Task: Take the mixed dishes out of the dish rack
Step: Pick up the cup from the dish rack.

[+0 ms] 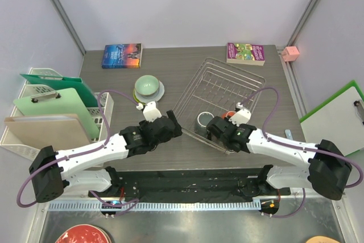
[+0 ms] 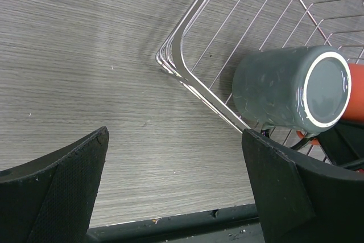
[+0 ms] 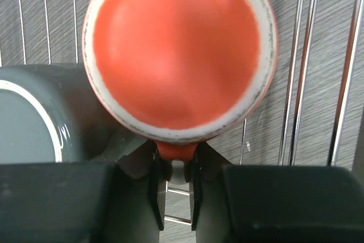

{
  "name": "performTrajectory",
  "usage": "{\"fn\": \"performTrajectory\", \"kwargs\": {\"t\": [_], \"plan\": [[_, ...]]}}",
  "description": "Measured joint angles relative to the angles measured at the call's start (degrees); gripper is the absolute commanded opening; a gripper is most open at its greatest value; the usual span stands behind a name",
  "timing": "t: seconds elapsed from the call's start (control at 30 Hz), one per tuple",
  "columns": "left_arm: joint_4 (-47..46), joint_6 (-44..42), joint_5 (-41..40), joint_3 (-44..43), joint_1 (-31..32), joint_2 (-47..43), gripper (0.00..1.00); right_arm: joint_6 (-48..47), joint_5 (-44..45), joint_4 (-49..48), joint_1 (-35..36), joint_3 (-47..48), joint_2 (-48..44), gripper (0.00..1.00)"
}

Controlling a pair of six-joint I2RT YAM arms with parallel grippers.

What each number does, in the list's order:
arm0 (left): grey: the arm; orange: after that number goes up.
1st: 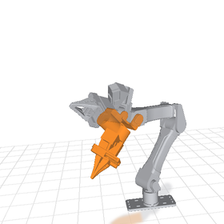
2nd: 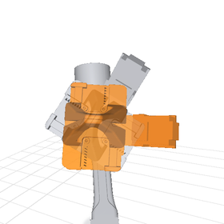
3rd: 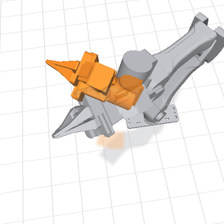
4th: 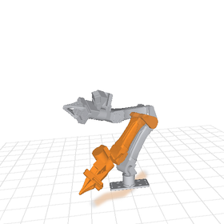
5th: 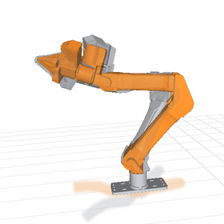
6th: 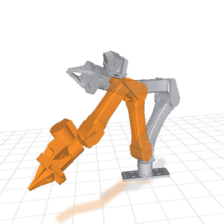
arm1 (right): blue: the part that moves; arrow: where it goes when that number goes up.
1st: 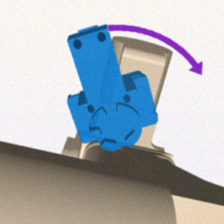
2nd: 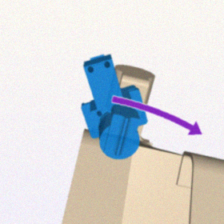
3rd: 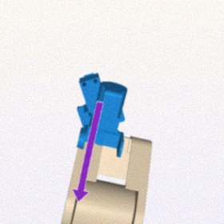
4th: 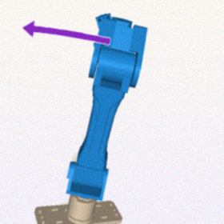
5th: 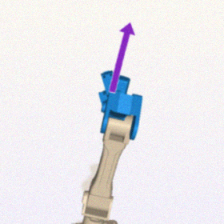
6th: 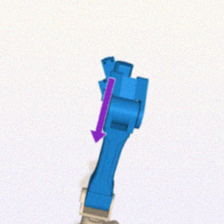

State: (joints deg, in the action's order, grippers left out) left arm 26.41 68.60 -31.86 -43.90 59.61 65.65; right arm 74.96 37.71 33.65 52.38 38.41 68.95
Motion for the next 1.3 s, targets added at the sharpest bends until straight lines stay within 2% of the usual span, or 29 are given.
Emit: {"fn": "performTrajectory", "kwargs": {"t": [0.03,0.07,0.33,0.67,0.83,0.97,1.13,1.3], "plan": [[0.0,0.0,0.0,0.0,0.0,0.0,0.97,0.0,0.0,0.1,0.0,0.0,-0.2,0.04],[0.0,0.0,0.0,0.0,0.0,0.0,0.97,-0.2,-0.1,0.4,0.0,0.0,-0.5,0.01],[0.0,0.0,0.0,0.0,0.0,0.0,0.95,-2.3,-0.8,6.5,0.2,2.3,-4.2,0.01],[-0.1,-0.1,-0.6,0.0,0.0,0.0,0.94,-11.0,3.2,16.5,0.3,15.6,-12.3,0.01],[0.0,-1.0,-2.4,-0.3,0.0,0.0,0.96,-22.0,2.4,12.3,0.3,16.8,-16.8,0.01],[-2.0,-5.1,-3.5,-0.5,0.0,-2.5,0.98,-28.5,-0.3,5.6,0.3,16.0,-19.4,0.01],[-9.6,-11.5,-1.3,0.1,-0.2,-13.2,0.99,-31.6,-3.6,-2.8,0.3,13.4,-20.4,0.01],[-21.9,-15.6,3.5,4.5,-0.7,-23.8,1.00,-31.6,-12.8,-14.2,-2.2,8.9,-19.9,0.01]]}}
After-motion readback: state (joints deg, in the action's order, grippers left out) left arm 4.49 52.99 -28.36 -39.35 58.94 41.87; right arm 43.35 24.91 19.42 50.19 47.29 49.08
